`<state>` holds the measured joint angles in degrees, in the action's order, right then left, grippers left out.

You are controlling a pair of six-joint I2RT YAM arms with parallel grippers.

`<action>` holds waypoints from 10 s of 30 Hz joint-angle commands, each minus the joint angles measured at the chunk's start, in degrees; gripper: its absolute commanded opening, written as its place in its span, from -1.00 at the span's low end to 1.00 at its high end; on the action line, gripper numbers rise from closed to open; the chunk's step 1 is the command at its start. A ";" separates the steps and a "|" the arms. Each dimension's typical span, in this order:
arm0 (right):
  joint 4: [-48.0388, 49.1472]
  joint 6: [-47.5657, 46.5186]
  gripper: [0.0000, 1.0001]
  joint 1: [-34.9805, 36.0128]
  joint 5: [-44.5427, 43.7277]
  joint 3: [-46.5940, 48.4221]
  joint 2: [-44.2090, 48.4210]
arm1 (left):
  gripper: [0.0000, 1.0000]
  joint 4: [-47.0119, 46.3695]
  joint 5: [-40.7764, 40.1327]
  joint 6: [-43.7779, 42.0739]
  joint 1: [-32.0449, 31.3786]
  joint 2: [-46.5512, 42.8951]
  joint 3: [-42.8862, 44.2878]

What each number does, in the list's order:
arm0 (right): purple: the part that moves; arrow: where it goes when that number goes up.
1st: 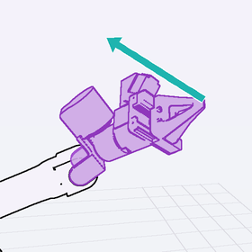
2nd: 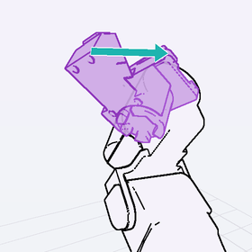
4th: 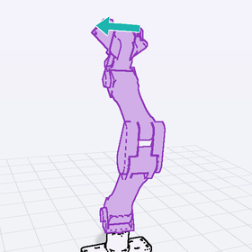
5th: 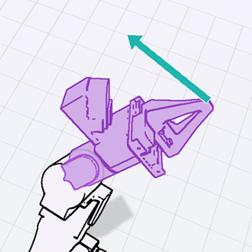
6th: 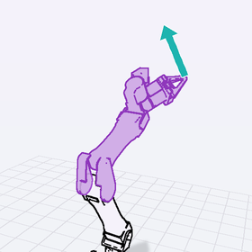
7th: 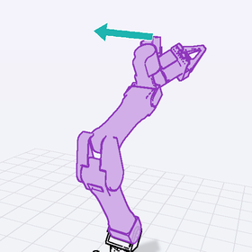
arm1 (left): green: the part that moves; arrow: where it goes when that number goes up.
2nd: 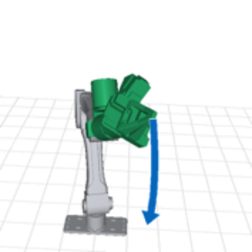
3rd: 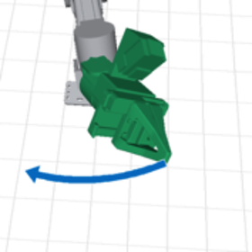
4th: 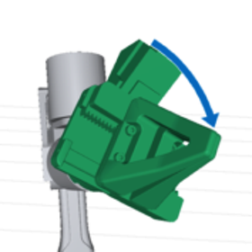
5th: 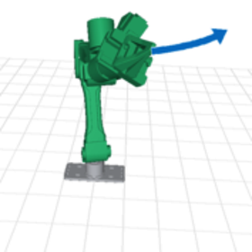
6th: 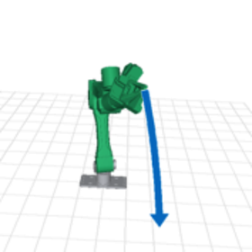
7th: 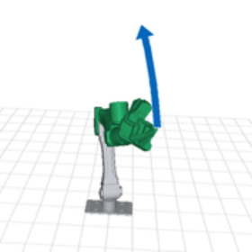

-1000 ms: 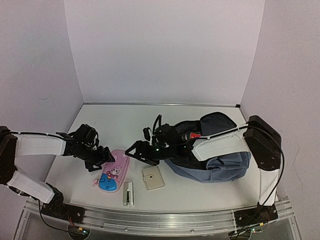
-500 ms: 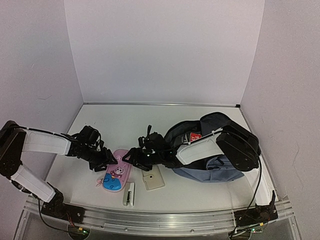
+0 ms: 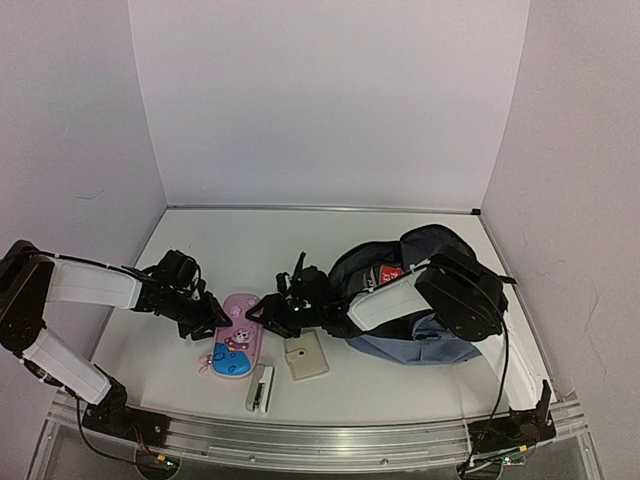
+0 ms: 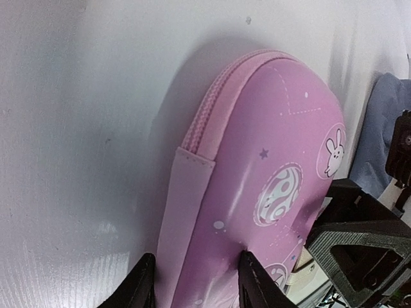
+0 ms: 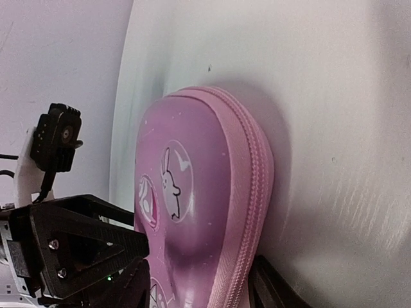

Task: Pack the student bag
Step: Pick up the stationery from the center of the board, then place the stationery in the student bag, then zip the student bag at the center of the board.

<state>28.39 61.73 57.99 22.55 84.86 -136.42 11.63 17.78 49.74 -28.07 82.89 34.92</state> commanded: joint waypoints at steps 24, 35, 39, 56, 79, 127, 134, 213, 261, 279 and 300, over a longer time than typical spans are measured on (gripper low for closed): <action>4.31 -17.87 -1.00 0.55 6.62 0.25 17.80 | 0.88 23.93 -11.32 -7.12 -0.76 -28.73 9.63; -32.24 -43.71 -1.00 0.56 6.13 5.37 30.02 | 0.99 38.24 8.08 -25.60 -1.22 -23.19 30.27; -37.25 -46.49 -1.00 0.62 7.01 3.82 33.76 | 0.99 36.68 19.56 -28.49 -4.15 -17.69 31.91; -40.51 -50.39 -1.00 0.58 22.32 2.54 35.70 | 0.43 36.15 34.47 -31.86 -8.40 -9.60 33.66; -41.40 -42.50 0.92 -5.04 -0.42 -0.77 46.89 | -0.92 21.28 19.71 -20.89 -8.41 -15.60 23.85; -49.78 -29.74 -0.04 -49.25 0.57 -35.80 67.91 | -0.89 0.48 5.23 0.18 -3.66 -19.98 15.15; -50.26 -28.12 -0.97 -49.22 1.98 -31.46 70.85 | -0.90 -5.86 2.97 0.76 -6.28 -13.78 19.02; -53.88 -25.78 -1.00 -49.13 8.38 -22.31 77.89 | 0.14 2.66 -14.57 -12.27 -32.40 37.89 65.14; -53.88 -30.46 -1.00 -49.15 9.93 -21.94 78.20 | 0.51 8.37 -21.02 -14.40 -34.37 29.35 65.72; -52.88 -30.90 -1.00 -47.56 10.57 -22.42 76.74 | 0.64 11.42 -4.22 -4.80 -25.11 31.37 53.56; -51.36 -29.50 -1.00 -38.26 4.02 -21.40 73.99 | -0.65 10.30 -2.79 -1.70 -25.08 37.35 55.69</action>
<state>-27.01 31.72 17.34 28.99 60.00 -62.10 21.07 17.27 47.97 -53.41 120.12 87.29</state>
